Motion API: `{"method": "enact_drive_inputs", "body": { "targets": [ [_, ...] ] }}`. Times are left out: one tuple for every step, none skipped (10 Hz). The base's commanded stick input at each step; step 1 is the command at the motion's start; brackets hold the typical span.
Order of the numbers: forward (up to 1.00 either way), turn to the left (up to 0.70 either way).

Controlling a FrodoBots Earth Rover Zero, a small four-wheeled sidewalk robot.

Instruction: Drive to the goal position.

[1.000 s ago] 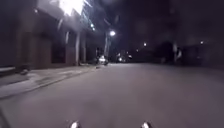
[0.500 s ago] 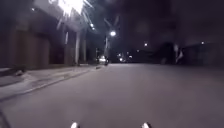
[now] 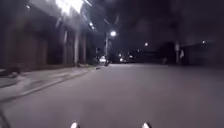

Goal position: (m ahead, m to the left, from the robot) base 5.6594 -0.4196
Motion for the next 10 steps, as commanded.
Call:
{"method": "enact_drive_inputs", "body": {
  "targets": [
    [0.50,0.00],
    [0.50,0.00],
    [0.50,0.00],
    [0.50,0.00],
    [0.50,0.00],
    [0.50,0.00],
    [0.50,0.00],
    [0.50,0.00],
    [0.50,0.00],
    [0.50,0.00]
  ]
}}
